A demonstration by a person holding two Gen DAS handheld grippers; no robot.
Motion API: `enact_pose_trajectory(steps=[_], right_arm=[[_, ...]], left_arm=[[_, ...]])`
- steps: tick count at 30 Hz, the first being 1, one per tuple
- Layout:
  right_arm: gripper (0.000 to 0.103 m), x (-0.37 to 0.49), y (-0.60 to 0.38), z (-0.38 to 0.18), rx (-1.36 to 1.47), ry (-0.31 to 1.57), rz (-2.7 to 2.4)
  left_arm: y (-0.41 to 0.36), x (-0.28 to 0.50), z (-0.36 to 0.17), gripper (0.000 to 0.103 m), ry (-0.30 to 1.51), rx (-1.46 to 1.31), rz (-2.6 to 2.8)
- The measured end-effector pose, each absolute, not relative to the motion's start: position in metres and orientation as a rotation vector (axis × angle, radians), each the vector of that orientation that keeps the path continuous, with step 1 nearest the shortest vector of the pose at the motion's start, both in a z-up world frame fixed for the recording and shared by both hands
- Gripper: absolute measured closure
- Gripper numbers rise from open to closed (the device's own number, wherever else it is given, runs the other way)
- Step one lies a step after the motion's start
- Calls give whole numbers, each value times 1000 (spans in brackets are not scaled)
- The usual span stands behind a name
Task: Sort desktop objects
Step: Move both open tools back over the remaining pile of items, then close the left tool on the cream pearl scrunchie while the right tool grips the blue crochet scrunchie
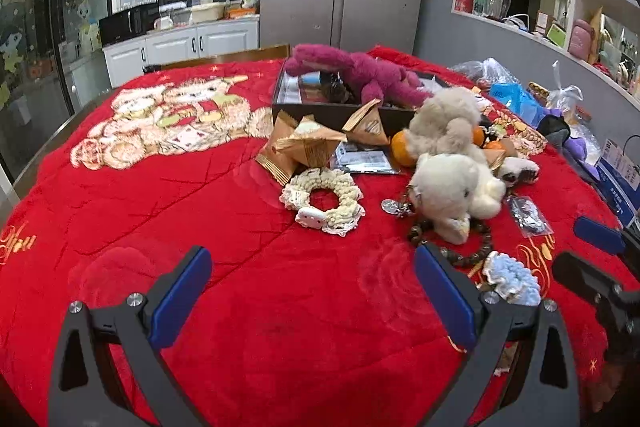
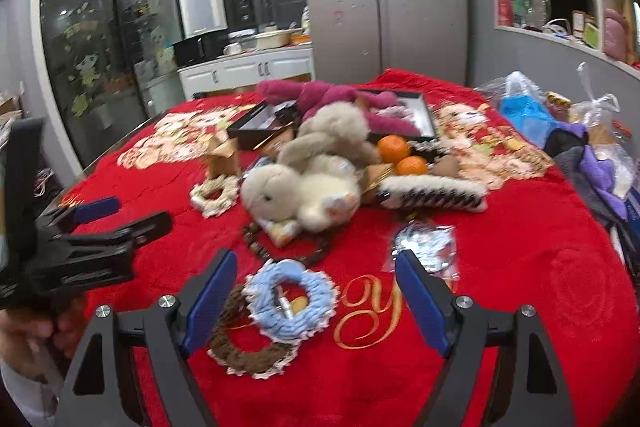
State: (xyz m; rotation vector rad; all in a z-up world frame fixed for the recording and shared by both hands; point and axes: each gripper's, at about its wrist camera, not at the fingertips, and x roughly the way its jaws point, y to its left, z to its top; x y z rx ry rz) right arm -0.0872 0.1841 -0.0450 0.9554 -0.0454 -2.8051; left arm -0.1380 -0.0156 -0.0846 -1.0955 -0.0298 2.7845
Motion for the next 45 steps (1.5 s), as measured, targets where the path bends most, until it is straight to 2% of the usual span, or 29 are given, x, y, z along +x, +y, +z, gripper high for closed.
enact_pose_trajectory(steps=[6,17,18,20,24,25,28,30,32,35,45], right_arm=[[20,-98,183,-56,1000,-54,-2771],[20,-117,185,-79,1110,-86,-2695],[21,-119,184,-81,1122,-84,-2684],[40,-123,180,-86,1158,-71,-2643],[54,-126,169,-93,1201,-19,-2585],[60,-126,167,-92,1197,-12,-2577],[71,-126,164,-93,1191,-20,-2552],[80,-125,163,-92,1185,-29,-2539],[82,-125,162,-92,1182,-38,-2530],[83,-124,162,-90,1177,-44,-2537],[84,-120,160,-85,1179,-29,-2554]], left_arm=[[-19,-168,-99,1,-69,-1194,2767],[-5,-207,-115,2,19,-1291,2733],[-4,-213,-120,8,24,-1332,2714],[-4,-219,-126,15,24,-1380,2693],[-3,-220,-126,25,37,-1364,2705],[-3,-219,-126,27,41,-1360,2705],[-1,-217,-125,44,55,-1337,2705],[0,-217,-124,62,65,-1327,2706],[0,-216,-123,68,61,-1324,2707],[-7,-214,-122,92,14,-1322,2712],[-2,-204,-119,92,49,-1303,2706]])
